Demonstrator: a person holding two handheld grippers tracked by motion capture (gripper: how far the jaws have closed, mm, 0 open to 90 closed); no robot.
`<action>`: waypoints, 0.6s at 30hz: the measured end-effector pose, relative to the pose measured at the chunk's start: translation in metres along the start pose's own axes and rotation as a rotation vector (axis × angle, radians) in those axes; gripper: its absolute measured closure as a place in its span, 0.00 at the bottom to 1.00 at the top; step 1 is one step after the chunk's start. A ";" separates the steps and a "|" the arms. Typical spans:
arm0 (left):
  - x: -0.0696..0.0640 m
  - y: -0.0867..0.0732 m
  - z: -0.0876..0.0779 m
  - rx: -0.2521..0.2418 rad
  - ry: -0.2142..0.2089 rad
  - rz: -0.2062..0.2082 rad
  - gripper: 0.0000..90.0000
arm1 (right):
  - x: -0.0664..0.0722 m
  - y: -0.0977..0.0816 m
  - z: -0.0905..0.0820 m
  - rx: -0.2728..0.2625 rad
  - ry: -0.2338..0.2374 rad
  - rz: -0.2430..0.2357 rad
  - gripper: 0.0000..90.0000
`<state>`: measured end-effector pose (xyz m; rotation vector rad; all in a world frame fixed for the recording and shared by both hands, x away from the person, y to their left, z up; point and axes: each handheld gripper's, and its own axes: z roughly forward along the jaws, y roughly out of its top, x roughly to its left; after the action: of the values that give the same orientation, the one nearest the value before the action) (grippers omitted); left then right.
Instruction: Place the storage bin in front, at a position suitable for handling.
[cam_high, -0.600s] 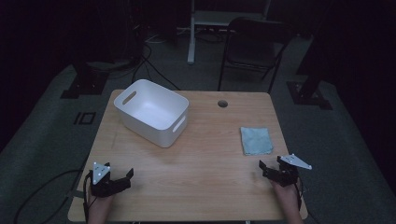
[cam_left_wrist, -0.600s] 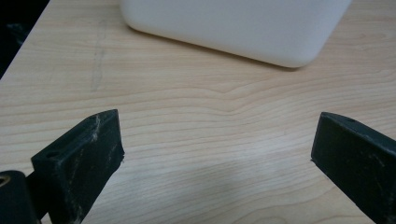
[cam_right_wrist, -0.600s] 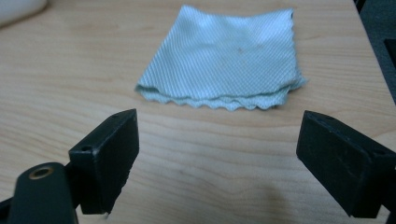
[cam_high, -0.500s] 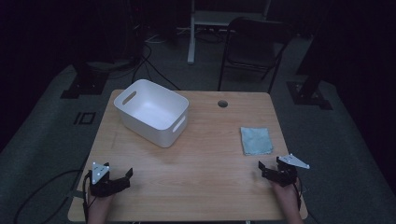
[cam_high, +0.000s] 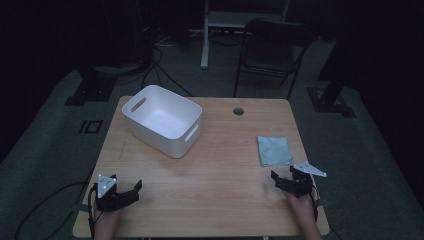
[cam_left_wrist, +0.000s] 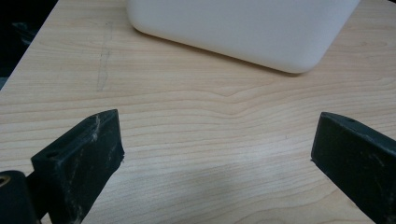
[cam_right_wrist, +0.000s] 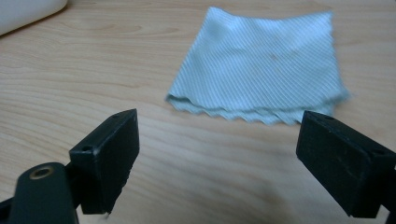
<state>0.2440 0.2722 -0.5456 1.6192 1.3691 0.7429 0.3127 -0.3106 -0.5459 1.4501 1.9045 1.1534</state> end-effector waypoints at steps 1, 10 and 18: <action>-0.001 0.000 0.000 0.003 0.001 0.004 0.02 | 0.002 0.003 0.001 0.002 -0.001 -0.007 0.14; -0.003 -0.001 0.002 0.007 -0.007 0.005 0.02 | 0.008 0.029 0.007 -0.038 0.030 0.005 0.14; 0.002 0.000 0.000 -0.007 0.001 -0.024 0.02 | 0.018 0.053 0.014 -0.067 0.065 0.000 0.14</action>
<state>0.2447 0.2742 -0.5462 1.5951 1.3825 0.7336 0.3463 -0.2847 -0.5068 1.3932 1.8895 1.2667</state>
